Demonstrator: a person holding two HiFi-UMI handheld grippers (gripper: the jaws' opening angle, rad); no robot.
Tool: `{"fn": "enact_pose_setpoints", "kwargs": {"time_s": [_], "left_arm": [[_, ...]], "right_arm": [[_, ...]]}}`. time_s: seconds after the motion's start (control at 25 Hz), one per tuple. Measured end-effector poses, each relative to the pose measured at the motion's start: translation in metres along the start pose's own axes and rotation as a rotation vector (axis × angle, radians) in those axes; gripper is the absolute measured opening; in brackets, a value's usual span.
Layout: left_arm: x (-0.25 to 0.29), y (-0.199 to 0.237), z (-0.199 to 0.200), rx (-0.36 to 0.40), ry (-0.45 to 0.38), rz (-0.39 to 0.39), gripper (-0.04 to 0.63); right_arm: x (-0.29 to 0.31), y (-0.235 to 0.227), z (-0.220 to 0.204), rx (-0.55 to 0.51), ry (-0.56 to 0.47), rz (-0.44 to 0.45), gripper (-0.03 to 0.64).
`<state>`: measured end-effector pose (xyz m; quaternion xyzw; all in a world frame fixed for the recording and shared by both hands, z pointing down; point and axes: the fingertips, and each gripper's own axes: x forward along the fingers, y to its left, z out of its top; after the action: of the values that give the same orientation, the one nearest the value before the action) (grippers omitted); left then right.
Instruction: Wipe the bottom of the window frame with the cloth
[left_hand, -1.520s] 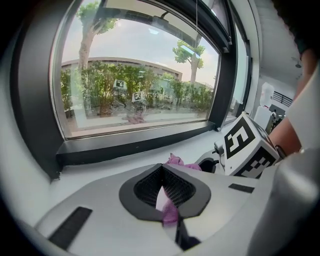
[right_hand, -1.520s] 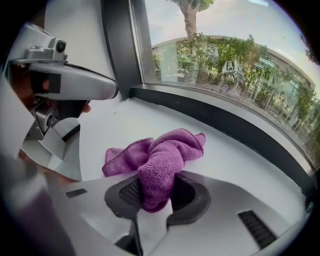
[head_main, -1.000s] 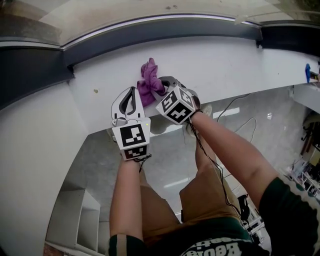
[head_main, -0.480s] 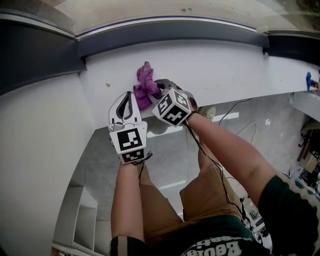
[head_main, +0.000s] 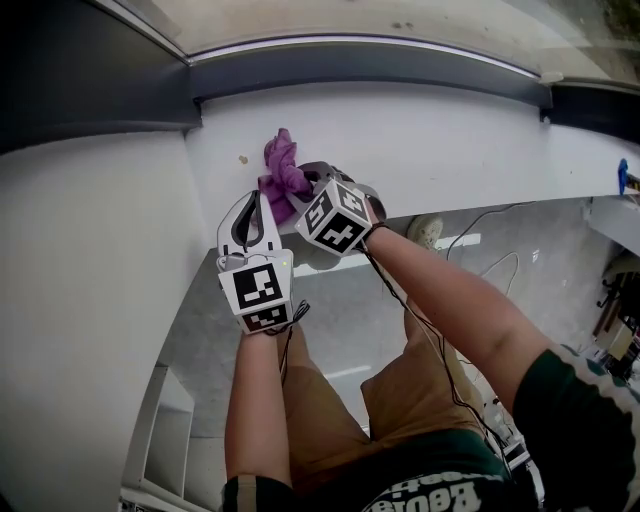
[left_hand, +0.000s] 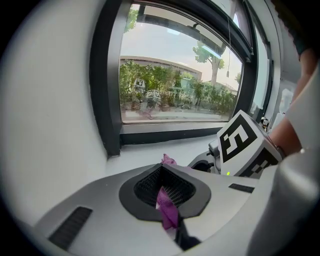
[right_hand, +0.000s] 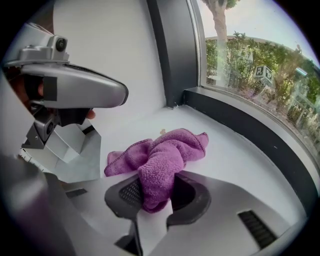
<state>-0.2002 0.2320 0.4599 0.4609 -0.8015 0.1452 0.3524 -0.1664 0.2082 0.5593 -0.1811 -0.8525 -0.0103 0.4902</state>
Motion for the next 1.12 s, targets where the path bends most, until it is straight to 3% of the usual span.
{"fn": "enact_pose_setpoints", "kwargs": {"time_s": [0.8, 1.12], "left_arm": [[-0.034, 0.058, -0.022, -0.052, -0.002, 0.076, 0.006], [-0.040, 0.067, -0.024, -0.067, 0.001, 0.081, 0.006]], "right_arm": [[0.048, 0.049, 0.064, -0.080, -0.023, 0.083, 0.103], [0.051, 0.050, 0.066, -0.080, -0.034, 0.084, 0.103]]}}
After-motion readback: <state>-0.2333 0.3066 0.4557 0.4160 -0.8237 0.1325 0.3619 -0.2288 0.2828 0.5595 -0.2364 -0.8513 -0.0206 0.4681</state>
